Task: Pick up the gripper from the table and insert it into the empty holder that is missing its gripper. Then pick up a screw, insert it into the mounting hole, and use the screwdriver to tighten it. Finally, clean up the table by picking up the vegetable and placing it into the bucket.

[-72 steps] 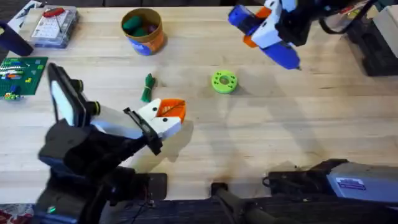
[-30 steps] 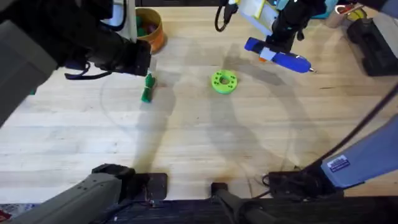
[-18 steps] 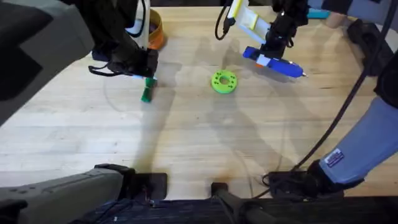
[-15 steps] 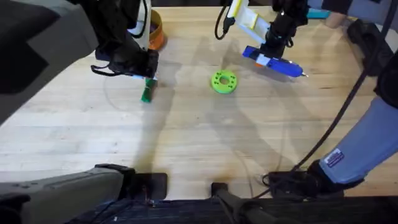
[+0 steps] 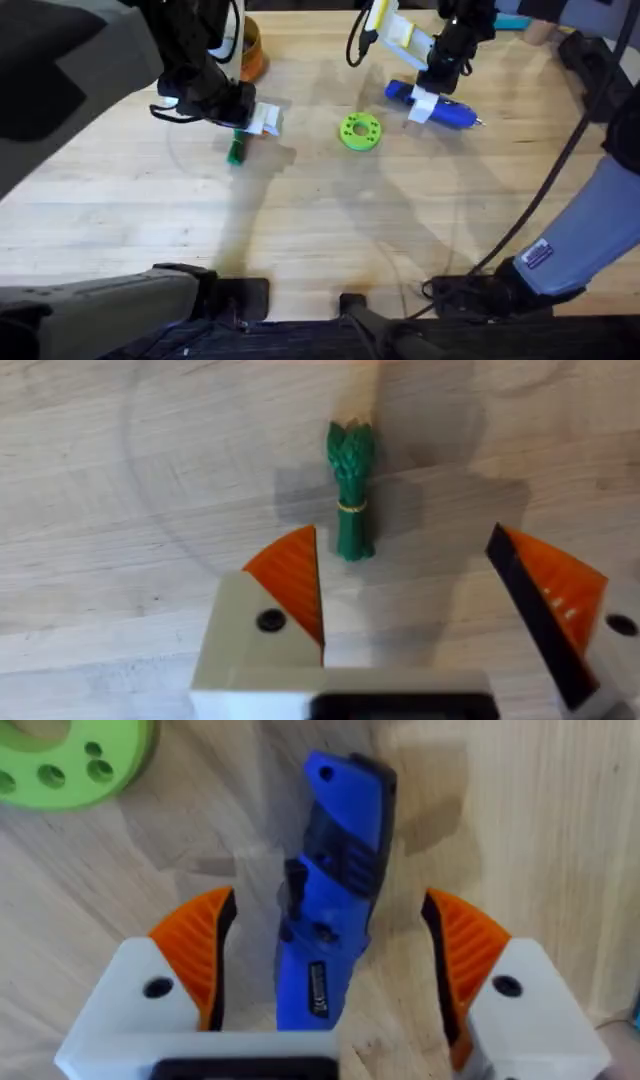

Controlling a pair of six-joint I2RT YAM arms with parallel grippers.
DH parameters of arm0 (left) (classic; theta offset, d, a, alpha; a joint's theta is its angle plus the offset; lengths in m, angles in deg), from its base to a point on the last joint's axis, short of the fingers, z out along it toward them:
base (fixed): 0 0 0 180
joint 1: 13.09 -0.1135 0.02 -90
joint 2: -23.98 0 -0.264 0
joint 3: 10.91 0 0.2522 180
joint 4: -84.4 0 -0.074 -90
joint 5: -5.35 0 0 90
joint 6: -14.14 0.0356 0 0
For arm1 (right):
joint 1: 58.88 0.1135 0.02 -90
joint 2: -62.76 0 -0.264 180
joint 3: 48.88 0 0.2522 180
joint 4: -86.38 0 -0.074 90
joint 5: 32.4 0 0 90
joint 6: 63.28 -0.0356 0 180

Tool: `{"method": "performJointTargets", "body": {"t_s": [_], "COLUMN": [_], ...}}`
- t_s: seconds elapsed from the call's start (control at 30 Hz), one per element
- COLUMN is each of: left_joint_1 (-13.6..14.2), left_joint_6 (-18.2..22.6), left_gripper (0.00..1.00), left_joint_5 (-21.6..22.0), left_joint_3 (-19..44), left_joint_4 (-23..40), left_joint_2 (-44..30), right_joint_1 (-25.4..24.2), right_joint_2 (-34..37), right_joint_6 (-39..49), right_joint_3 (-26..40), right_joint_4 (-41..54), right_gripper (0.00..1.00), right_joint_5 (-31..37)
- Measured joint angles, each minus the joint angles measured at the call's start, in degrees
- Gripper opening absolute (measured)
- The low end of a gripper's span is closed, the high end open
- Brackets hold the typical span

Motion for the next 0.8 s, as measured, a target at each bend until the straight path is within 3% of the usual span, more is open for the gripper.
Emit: {"method": "performJointTargets", "body": {"t_s": [0.13, 0.4, 0.57, 0.8], "left_joint_1": [-0.50, -5.44, -5.55, -5.55], "left_joint_6": [-0.02, -0.01, 0.03, 0.01], "left_gripper": [0.986, 0.986, 0.986, 0.986], "left_joint_5": [-0.05, 0.01, -0.68, -1.24], "left_joint_3": [0.00, -0.02, 0.00, 0.07], "left_joint_4": [-0.13, -0.22, -0.59, -3.64], "left_joint_2": [0.00, -0.01, -1.62, -9.92], "right_joint_1": [0.04, 0.22, 0.22, 0.22], "right_joint_2": [0.00, -1.97, -5.02, -13.32], "right_joint_6": [-0.63, -8.24, -13.35, -21.93], "right_joint_3": [0.00, 0.00, 0.02, 0.05], "right_joint_4": [0.02, 0.02, 0.24, 1.72], "right_gripper": [0.996, 0.996, 0.996, 0.996], "right_joint_5": [0.00, 0.00, 0.00, -0.02]}}
